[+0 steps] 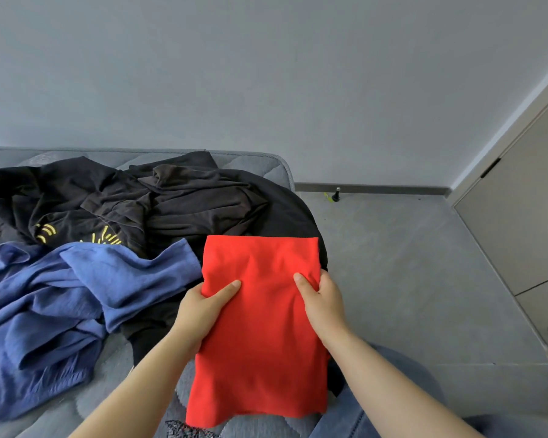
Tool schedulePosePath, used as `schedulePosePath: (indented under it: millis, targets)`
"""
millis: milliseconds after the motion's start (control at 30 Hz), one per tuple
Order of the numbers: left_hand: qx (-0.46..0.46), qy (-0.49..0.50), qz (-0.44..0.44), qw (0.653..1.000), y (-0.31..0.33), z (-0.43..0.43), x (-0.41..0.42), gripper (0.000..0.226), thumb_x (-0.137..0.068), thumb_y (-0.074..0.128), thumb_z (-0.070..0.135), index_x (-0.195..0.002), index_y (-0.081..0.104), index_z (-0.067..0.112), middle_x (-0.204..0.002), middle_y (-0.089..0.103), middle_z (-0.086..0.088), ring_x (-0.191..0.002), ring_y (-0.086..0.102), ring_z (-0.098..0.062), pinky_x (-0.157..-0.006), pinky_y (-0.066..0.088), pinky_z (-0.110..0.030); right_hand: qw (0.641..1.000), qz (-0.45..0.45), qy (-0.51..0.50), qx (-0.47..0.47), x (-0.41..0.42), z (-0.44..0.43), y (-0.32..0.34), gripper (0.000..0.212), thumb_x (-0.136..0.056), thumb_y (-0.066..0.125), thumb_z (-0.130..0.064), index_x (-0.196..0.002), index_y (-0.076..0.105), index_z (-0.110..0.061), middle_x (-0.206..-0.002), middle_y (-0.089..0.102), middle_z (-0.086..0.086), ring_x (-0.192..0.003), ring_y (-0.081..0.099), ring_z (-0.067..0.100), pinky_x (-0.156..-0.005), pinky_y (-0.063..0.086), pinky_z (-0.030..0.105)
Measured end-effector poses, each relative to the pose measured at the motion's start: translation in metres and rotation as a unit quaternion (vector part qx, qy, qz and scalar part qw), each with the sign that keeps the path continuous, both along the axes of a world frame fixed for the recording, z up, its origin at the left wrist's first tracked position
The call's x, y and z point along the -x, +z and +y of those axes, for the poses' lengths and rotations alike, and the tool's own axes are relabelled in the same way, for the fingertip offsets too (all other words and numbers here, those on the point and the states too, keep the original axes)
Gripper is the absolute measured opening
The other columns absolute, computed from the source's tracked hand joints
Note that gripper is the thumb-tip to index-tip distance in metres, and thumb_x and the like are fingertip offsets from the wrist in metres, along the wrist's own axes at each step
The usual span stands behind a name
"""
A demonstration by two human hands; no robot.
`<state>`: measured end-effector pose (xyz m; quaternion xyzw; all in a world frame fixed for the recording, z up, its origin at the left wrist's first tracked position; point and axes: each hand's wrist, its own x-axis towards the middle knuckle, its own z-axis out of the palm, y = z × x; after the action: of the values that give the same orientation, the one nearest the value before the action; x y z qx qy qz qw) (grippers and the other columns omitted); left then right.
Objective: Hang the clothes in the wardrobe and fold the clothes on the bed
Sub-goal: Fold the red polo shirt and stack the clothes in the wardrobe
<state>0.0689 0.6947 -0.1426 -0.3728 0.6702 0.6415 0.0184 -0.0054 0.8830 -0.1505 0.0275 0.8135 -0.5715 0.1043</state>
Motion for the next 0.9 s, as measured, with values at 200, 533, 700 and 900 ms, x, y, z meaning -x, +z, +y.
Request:
schedulePosePath:
  millis: [200, 533, 700, 900]
  targets:
    - [0.08, -0.046, 0.122, 0.988, 0.072, 0.006, 0.019, 0.019, -0.079, 0.076, 0.037, -0.092, 0.067, 0.026, -0.077, 0.072, 0.019, -0.07, 0.069, -0.001, -0.059, 0.049, -0.017, 0.992, 0.115, -0.046, 0.037, 0.001, 0.008, 0.059, 0.012, -0.096, 0.058, -0.031, -0.101, 0.06, -0.02, -0.093, 0.066, -0.011, -0.086, 0.061, 0.001, -0.076, 0.044, 0.02]
    - [0.065, -0.092, 0.229, 0.967, 0.156, 0.082, 0.139, 0.022, -0.079, 0.075, 0.038, -0.098, 0.068, 0.031, -0.089, 0.074, 0.014, -0.08, 0.071, -0.005, -0.069, 0.054, -0.022, 0.965, 0.231, -0.1, 0.077, 0.11, 0.086, 0.145, 0.004, -0.094, 0.059, -0.031, -0.095, 0.06, -0.028, -0.087, 0.068, -0.014, -0.079, 0.062, -0.006, -0.068, 0.042, 0.003]
    - [0.095, -0.11, 0.246, 0.958, 0.198, 0.136, 0.233, 0.023, -0.081, 0.073, 0.039, -0.103, 0.064, 0.039, -0.091, 0.072, 0.02, -0.082, 0.069, 0.0, -0.073, 0.052, -0.023, 0.959, 0.235, -0.127, 0.091, 0.194, 0.138, 0.179, 0.008, -0.095, 0.058, -0.032, -0.1, 0.061, -0.027, -0.089, 0.069, -0.012, -0.082, 0.063, -0.006, -0.071, 0.043, 0.006]
    - [0.108, -0.169, 0.289, 0.936, 0.298, 0.205, 0.296, 0.021, -0.084, 0.071, 0.036, -0.104, 0.065, 0.035, -0.093, 0.072, 0.021, -0.084, 0.068, 0.002, -0.072, 0.051, -0.02, 0.944, 0.26, -0.182, 0.088, 0.233, 0.214, 0.282, 0.006, -0.095, 0.058, -0.029, -0.1, 0.06, -0.03, -0.086, 0.067, -0.017, -0.079, 0.062, -0.01, -0.067, 0.041, 0.001]
